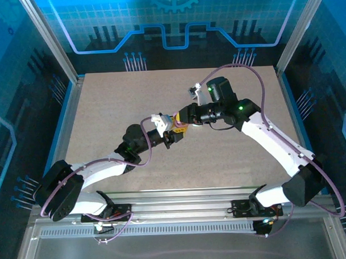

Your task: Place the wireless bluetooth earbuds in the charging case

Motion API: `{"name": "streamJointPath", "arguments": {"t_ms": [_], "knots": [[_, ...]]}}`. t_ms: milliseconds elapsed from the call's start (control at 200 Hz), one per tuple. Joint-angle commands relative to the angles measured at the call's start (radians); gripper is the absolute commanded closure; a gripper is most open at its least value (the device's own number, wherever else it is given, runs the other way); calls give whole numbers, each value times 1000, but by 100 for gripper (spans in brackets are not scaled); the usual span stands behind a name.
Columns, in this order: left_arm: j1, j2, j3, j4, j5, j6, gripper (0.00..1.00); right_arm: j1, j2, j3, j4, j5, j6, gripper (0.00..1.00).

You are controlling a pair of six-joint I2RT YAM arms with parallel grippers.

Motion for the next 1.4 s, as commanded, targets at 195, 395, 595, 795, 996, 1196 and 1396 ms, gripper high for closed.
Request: {"name": "streamJointPath", "arguments": {"t_ms": [195,395,595,795,996,1196,1396], "knots": [[-8,-19,35,50,20,-7,68,20,18,52,-86,30,-42,71],[-7,-16,35,49,25,-9,68,24,29,67,-93,28,-47,69],[-6,-16,35,49,22,-8,68,25,33,80,-102,20,-57,68],[-8,-18,32,47,12,-5,68,27,35,113,-169,-34,-127,76],[-8,-19,32,47,11,-5,68,25,21,129,-234,19,-151,69],[-7,-27,30,43,13,-4,68,23,8,133,-224,49,-134,65],[-8,-37,20,39,9,5,68,16,-43,109,-155,33,-126,63]]}}
